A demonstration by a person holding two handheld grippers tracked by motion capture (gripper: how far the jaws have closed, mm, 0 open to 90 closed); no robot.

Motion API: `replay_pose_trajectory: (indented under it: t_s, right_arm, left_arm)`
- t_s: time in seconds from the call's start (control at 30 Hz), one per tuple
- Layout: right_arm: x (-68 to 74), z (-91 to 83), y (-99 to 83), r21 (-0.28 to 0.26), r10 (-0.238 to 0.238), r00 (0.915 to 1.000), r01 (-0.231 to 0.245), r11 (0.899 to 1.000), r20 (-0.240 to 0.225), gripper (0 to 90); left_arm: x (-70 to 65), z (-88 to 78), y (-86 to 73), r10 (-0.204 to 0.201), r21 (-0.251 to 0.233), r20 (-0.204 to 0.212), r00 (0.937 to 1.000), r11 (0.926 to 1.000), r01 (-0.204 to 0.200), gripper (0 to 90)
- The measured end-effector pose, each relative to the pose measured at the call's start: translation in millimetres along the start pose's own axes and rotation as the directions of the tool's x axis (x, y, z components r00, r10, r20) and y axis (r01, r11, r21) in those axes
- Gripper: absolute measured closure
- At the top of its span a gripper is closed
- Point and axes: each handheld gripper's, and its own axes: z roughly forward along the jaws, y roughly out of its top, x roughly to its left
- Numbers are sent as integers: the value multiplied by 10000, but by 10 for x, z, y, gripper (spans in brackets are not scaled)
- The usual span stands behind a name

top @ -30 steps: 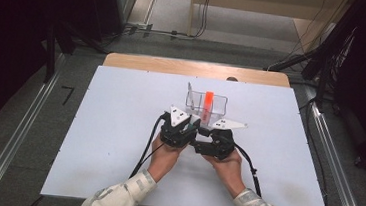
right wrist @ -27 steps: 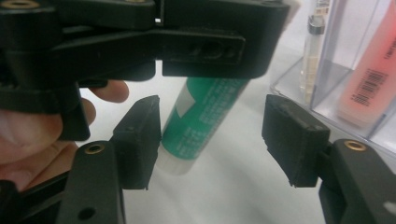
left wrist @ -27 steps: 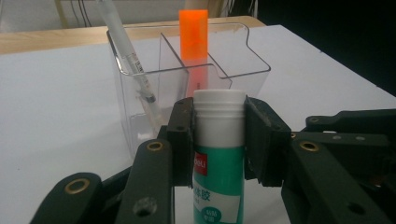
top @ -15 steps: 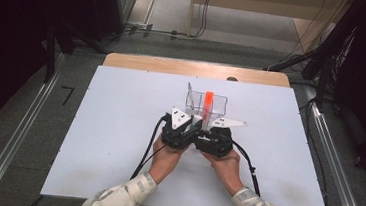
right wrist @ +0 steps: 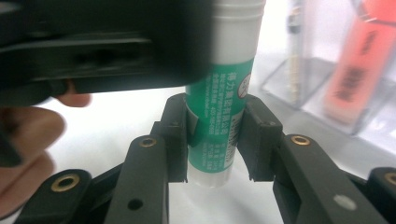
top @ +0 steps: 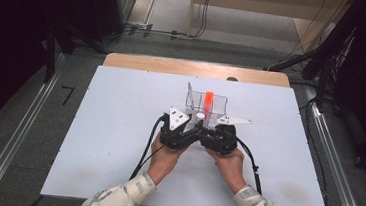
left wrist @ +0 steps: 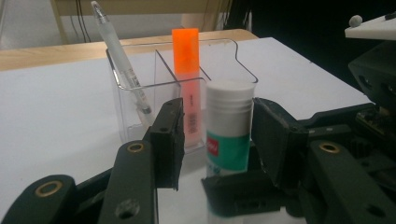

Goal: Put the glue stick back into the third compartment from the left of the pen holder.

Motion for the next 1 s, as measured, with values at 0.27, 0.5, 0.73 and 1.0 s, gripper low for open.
replay_pose_trajectory:
  t_s: [0.27, 0.5, 0.73, 1.0]
  right_arm:
    - [-124, -149, 59, -526, 31, 9980, 2, 9986, 629, 636]
    - [-189, -250, 131, -915, -54, 9952, 144, 9957, 973, 636]
    - [-268, -303, 184, -1165, 37, 9937, 94, 9931, 1121, 636]
    - [-355, -357, 222, -1501, 320, 9915, -128, 9886, 1260, 636]
  left_arm:
    - [95, -19, -49, 116, 291, -259, 9996, 9995, -108, 420]
    - [209, -7, -119, 117, 555, -603, 9981, 9984, -83, 401]
    - [278, -7, -160, 112, 805, -760, 9970, 9967, -50, 392]
    - [298, -10, -178, 149, 885, -786, 9968, 9960, -79, 391]
